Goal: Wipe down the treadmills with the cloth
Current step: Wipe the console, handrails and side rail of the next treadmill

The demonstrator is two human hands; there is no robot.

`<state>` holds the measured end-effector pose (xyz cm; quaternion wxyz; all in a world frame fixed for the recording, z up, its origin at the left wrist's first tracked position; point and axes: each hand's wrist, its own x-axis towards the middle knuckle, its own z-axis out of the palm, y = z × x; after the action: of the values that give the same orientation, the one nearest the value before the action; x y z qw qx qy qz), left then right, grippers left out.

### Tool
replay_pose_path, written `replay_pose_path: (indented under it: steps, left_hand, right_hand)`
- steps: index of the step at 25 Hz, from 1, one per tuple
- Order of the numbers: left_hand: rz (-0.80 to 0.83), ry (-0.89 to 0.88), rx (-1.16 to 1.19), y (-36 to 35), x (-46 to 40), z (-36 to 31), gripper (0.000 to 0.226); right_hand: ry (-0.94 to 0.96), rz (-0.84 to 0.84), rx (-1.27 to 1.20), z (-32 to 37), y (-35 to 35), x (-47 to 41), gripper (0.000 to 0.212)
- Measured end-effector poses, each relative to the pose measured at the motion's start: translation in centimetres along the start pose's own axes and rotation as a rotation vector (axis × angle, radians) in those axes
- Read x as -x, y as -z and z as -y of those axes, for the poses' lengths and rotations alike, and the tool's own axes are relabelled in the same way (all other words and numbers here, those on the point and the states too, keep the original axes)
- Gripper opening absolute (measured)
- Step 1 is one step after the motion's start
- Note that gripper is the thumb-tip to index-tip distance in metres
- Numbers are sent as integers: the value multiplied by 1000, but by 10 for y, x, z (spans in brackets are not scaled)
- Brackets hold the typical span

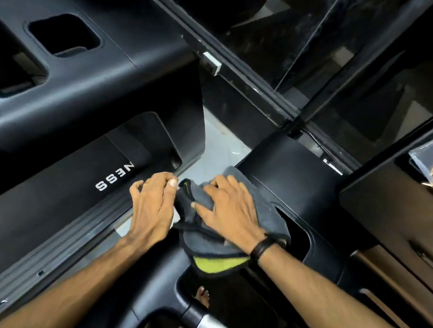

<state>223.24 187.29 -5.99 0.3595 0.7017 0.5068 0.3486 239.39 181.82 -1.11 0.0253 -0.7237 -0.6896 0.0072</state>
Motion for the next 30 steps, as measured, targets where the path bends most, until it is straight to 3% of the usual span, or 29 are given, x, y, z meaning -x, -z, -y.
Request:
replay_pose_path:
  steps: [6, 8, 10, 12, 14, 17, 20, 24, 27, 30]
  left_hand:
    - [46, -51, -44, -11, 27, -11, 42]
    - [50, -66, -53, -14, 28, -13, 42]
    - [16, -50, -52, -14, 28, -11, 46]
    - [-36, -45, -35, -13, 27, -10, 53]
    - [-46, -31, -21, -13, 26, -11, 57]
    - [-30, -9, -37, -14, 27, -11, 53]
    - [-18, -9, -54, -13, 27, -12, 52]
    - [-3, -14, -61, -13, 27, -11, 54]
    - [-26, -52, -31, -11, 25, -12, 59]
    - [-4, -81, -20, -12, 17, -14, 56]
  right_hand:
    - [-403, -3, 154, -103, 10, -81, 46]
    - [-335, 143, 193, -83, 6, -102, 45]
    - [-136, 267, 172, -35, 0, -91, 44]
    - [48, 217, 36, -1, -2, -38, 42]
    - [106, 57, -92, -7, 4, 16, 42]
    - [-94, -82, -9, -70, 14, -6, 46]
    - [-326, 162, 182, -90, 12, -89, 47]
    - [-24, 471, 214, -19, -15, -105, 44]
    - [116, 264, 96, 13, -3, -29, 50]
    - [-77, -79, 62, -40, 5, 9, 50]
